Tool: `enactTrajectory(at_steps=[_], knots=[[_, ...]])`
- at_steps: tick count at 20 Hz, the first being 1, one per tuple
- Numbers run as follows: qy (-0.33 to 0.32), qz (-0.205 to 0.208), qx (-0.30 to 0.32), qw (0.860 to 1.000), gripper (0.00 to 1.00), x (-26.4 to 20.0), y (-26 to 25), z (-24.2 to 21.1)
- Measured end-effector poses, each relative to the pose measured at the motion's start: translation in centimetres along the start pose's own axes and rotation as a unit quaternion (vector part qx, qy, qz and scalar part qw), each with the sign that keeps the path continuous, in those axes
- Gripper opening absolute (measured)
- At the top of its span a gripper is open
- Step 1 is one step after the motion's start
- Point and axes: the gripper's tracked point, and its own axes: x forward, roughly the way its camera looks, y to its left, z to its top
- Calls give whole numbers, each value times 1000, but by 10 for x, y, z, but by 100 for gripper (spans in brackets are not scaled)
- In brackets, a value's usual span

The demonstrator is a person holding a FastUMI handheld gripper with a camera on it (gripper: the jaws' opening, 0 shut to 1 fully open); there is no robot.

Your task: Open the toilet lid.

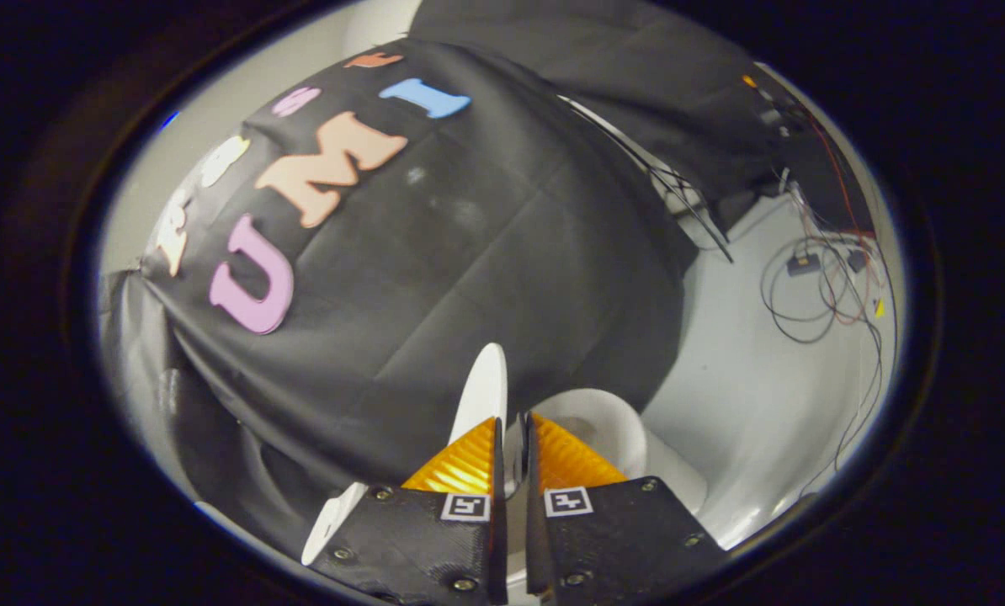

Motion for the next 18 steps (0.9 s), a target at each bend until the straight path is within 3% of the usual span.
enactTrajectory(at_steps=[5, 10, 18], knots=[[-4, 42, -100, 994, 9, -12, 96, 1], [10, 56, -232, 971, 9, -24, 166, -14], [-1, 109, -263, 959, 9, -34, 223, -34]])
